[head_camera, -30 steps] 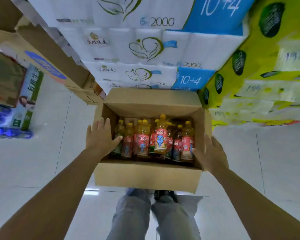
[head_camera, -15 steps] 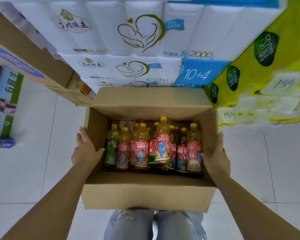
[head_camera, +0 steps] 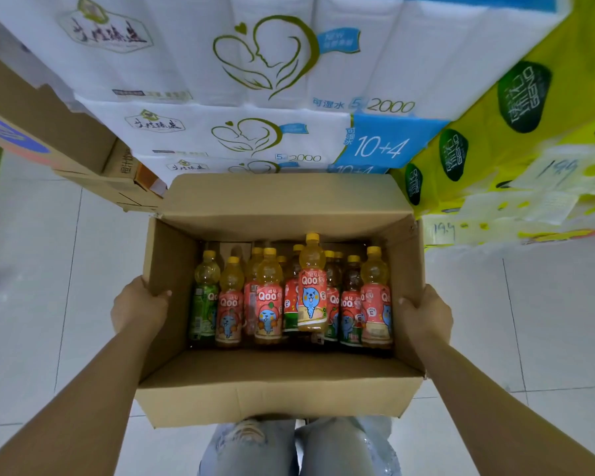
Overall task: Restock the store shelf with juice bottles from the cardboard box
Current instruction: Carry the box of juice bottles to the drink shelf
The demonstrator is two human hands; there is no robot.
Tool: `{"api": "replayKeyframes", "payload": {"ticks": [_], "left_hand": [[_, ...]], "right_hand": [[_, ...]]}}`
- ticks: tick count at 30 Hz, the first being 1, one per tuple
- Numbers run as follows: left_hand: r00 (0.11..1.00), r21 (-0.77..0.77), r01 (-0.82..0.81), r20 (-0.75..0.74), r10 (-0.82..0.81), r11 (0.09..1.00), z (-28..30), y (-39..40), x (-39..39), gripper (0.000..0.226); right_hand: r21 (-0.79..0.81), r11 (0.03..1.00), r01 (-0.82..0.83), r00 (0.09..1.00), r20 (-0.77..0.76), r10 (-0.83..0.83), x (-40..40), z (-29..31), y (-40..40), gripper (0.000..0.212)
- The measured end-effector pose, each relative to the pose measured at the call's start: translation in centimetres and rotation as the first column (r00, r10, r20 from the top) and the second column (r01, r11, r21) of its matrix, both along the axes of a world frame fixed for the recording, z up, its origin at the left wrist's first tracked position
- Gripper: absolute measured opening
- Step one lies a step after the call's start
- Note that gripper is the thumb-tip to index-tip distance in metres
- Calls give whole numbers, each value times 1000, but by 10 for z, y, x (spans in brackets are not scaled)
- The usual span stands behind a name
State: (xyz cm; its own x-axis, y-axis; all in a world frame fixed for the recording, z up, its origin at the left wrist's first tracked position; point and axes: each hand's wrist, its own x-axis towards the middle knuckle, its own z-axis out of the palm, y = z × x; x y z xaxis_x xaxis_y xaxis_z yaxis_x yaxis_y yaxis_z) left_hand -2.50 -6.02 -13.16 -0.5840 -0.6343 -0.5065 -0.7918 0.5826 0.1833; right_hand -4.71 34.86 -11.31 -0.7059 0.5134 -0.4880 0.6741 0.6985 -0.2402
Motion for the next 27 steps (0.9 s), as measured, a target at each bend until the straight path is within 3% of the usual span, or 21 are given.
{"api": "replayKeyframes", "payload": {"ticks": [10, 16, 22, 27], "left_hand": [[998, 2, 38, -46, -38, 999, 53, -4, 25, 23], [995, 5, -84, -60, 84, 996, 127, -10, 91, 25], [926, 25, -368, -82, 369, 929, 203, -14, 204, 25], [830, 15, -546, -122, 544, 838, 267, -11, 303, 25]], "right_hand": [[-4, 999, -43, 999, 4, 43, 25, 43, 1, 18], [-25, 978, -206, 978, -35, 205, 39, 110, -5, 23], [-18, 867, -497, 860, -145, 490, 38, 199, -38, 19], [-30, 711, -703, 702, -188, 687, 45, 261, -87, 19]]}}
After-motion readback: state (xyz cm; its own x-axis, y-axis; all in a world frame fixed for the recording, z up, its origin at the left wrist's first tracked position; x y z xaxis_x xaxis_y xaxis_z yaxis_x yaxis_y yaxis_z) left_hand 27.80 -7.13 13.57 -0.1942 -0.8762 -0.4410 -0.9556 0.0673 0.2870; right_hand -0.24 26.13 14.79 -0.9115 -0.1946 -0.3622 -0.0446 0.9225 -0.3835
